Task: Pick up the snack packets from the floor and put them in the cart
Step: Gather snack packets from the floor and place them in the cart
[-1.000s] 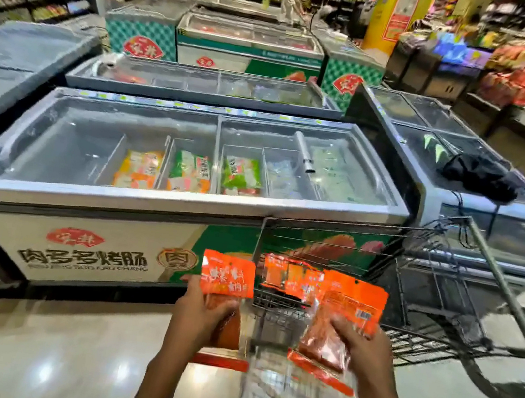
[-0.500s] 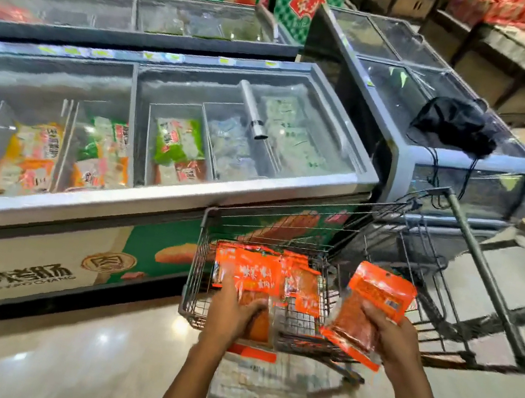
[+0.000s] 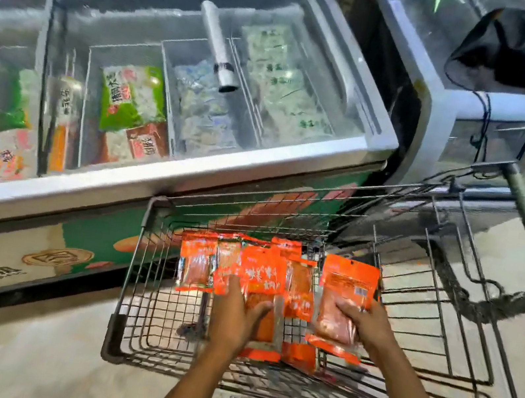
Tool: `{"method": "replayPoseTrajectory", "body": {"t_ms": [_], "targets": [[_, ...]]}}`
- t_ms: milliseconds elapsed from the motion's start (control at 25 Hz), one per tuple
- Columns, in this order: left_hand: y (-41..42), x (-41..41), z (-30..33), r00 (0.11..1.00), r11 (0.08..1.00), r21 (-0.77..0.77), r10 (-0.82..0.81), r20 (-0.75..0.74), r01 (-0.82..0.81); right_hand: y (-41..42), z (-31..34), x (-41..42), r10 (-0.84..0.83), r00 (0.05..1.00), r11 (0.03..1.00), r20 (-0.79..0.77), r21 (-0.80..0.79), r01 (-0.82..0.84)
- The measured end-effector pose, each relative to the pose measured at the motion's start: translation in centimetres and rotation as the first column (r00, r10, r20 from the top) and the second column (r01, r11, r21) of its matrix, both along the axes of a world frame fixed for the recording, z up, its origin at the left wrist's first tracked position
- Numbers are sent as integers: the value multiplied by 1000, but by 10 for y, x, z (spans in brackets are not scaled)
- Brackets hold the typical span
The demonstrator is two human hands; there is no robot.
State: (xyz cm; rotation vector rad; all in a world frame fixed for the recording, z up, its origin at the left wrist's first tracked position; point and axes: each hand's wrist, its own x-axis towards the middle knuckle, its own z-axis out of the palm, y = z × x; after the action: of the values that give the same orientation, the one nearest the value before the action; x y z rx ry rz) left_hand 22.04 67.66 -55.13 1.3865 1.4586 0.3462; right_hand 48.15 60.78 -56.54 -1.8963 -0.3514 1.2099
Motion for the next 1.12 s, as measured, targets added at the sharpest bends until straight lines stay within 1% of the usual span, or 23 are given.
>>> {"method": "replayPoseTrajectory", "body": {"t_ms": [160, 320, 360, 440, 520, 560, 680, 720, 760, 840, 960, 1040, 1120], "targets": [[25, 33, -89, 996, 996, -74, -46, -82, 40, 28, -90, 9, 106, 994, 990, -13, -88, -107], [35, 47, -169, 983, 990, -133, -77, -168, 55, 33, -179, 9, 186, 982, 959, -24, -212, -187], [34, 49, -182, 983, 990, -133, -75, -169, 53, 33, -196, 8, 199, 980, 950, -24, -239, -199], [30, 53, -220, 975, 981, -171, -127, -181, 96, 32, -224, 3, 218, 976, 931, -29, -295, -216], [26, 54, -255, 970, 961, -238, -182, -158, 142, 31, -245, -4, 230, 971, 905, -63, -354, -237], [23, 53, -273, 970, 956, -261, -179, -164, 133, 28, -253, -8, 230, 971, 892, -69, -383, -239], [21, 50, -292, 969, 952, -299, -129, -210, 62, 14, -277, -15, 223, 975, 868, -13, -452, -204], [19, 50, -291, 960, 952, -305, -115, -255, 33, 11, -283, -17, 237, 971, 839, 8, -505, -201], [17, 51, -287, 950, 952, -306, -106, -295, 11, 9, -291, -17, 294, 955, 789, 49, -576, -213], [13, 52, -281, 895, 949, -315, -165, -415, 29, 6, -298, -22, 416, 904, 708, 100, -659, -253], [14, 60, -267, 722, 927, -320, -355, -594, 194, 10, -284, -27, 535, 833, 609, 141, -747, -265], [13, 63, -267, 609, 918, -299, -396, -687, 259, 12, -275, -29, 594, 786, 551, 170, -798, -245], [9, 63, -270, 530, 919, -214, -369, -763, 332, 16, -268, -32, 672, 710, 517, 210, -820, -247]]}}
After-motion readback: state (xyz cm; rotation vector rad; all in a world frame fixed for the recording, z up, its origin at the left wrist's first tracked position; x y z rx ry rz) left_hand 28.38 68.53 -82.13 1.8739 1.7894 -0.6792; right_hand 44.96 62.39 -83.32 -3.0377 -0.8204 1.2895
